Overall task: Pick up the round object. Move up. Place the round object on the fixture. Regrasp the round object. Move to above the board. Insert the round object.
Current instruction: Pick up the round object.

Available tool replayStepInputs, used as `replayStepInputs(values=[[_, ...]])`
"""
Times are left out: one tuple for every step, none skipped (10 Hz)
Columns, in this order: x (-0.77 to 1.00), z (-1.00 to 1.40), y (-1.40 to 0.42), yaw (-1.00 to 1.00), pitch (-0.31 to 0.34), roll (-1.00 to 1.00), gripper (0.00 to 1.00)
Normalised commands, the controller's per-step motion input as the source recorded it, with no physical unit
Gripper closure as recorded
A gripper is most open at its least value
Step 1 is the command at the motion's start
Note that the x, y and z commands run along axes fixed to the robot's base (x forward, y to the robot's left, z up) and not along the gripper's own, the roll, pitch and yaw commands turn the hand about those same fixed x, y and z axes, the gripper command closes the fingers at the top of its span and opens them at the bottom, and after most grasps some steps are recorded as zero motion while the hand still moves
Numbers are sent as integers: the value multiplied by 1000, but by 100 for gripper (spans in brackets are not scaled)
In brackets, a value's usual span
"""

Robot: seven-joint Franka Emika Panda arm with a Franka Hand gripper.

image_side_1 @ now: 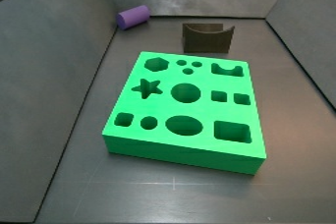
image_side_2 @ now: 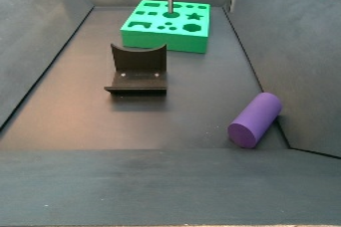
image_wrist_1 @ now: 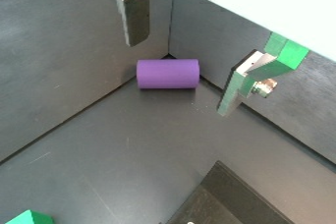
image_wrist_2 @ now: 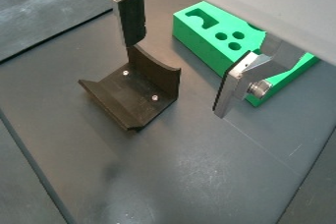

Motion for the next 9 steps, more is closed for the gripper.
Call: replayStepInputs(values=[[-120,0,271,-149,-11,-79,0],[-189,-297,540,-360,0,-59,0],[-297,-403,523,-346,-6,-69,0],[-389,-577,540,-277,-50,-113,0],[-423,-717,531,-309,-6,-117,0],[-560,-817,389,-454,-56,-79,0],[-620,-797,320,-531,-90,-23,0],[-677,-754,297,-560,-114,0,0],[-623,-686,289,-589,-129,0,0]])
